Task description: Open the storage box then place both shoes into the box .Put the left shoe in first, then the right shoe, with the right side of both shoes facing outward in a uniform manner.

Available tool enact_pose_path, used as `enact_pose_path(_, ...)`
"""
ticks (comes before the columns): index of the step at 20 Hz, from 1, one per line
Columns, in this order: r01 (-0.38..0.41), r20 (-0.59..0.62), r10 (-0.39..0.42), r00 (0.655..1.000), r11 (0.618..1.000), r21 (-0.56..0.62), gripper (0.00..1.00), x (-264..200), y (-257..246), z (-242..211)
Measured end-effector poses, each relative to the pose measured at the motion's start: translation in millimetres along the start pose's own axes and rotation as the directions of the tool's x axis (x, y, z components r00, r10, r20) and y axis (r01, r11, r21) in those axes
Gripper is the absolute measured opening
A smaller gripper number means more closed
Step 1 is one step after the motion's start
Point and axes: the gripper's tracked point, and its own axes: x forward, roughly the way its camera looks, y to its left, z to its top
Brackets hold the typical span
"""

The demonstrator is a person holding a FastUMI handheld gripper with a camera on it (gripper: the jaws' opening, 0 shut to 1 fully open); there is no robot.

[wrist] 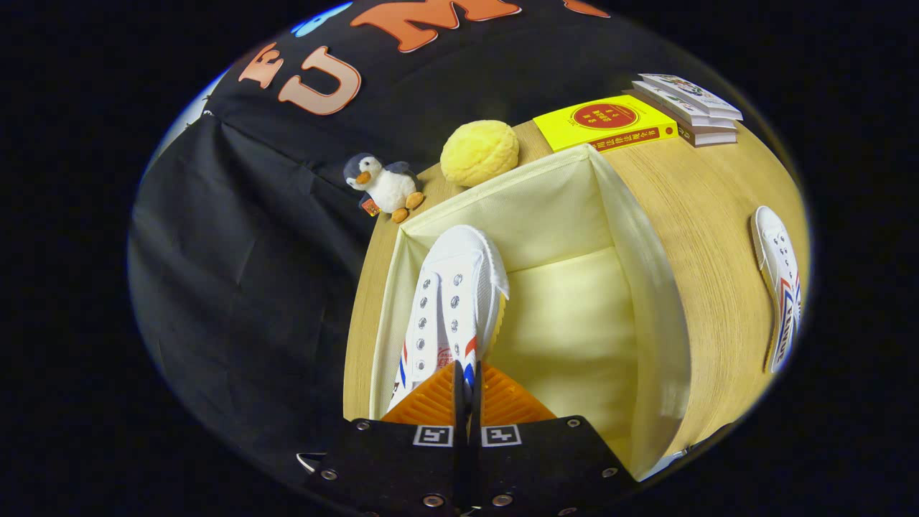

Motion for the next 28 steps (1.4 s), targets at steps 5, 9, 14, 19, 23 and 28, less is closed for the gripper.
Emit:
enact_pose_path(5,0.037,0.0,-0.037,0.999,0.999,-0.025,0.05,18.3,-1.5,-3.3)
enact_pose_path(9,0.042,0.054,-0.038,0.998,0.996,-0.079,0.73,-1.6,1.5,10.9)
enact_pose_path(14,-0.002,0.121,0.009,0.993,0.998,-0.063,0.99,-42.5,2.8,38.2)
enact_pose_path(19,-0.009,0.195,0.022,0.981,0.998,-0.067,0.98,-89.2,-16.0,67.6)
enact_pose_path(23,0.041,0.226,-0.028,0.974,0.998,-0.049,0.99,-113.6,-59.2,80.5)
enact_pose_path(28,0.117,0.223,-0.111,0.968,0.993,-0.012,0.98,-133.5,-128.2,79.9)
